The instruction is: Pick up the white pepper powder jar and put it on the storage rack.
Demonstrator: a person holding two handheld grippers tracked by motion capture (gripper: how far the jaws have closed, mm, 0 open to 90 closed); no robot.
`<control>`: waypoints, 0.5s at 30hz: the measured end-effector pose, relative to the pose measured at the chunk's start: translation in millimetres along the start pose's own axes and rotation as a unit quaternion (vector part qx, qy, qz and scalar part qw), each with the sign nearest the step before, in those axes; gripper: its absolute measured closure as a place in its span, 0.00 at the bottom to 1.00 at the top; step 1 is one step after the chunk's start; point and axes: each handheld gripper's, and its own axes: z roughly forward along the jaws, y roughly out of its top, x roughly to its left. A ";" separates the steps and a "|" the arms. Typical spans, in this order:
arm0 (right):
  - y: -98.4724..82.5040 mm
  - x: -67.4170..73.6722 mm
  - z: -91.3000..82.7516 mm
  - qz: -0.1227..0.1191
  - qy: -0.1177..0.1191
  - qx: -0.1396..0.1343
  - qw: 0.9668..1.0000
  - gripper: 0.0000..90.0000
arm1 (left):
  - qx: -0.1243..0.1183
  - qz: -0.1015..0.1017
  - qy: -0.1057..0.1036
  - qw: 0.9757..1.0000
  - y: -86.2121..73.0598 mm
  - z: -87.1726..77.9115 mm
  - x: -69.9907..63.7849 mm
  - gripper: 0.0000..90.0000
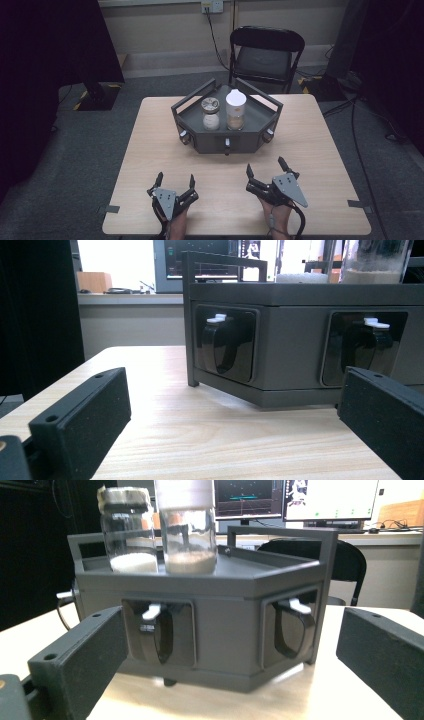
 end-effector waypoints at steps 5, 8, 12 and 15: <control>-14.7 4.7 -3.3 0.000 -0.011 -0.003 1.000 0.00 | 0.000 0.000 0.000 1.000 -0.1 -0.1 0.0 0.00; -20.8 7.7 -5.7 -0.005 -0.015 -0.003 1.000 0.00 | 0.000 0.000 0.000 1.000 -0.1 0.0 0.0 0.00; -28.3 10.1 -9.3 -0.009 -0.019 -0.003 1.000 0.00 | 0.000 0.000 0.000 1.000 -0.1 0.0 -0.1 0.00; -32.7 9.8 -9.9 -0.006 -0.017 0.000 1.000 0.00 | 0.000 0.000 0.000 1.000 -0.1 -0.1 -0.1 0.00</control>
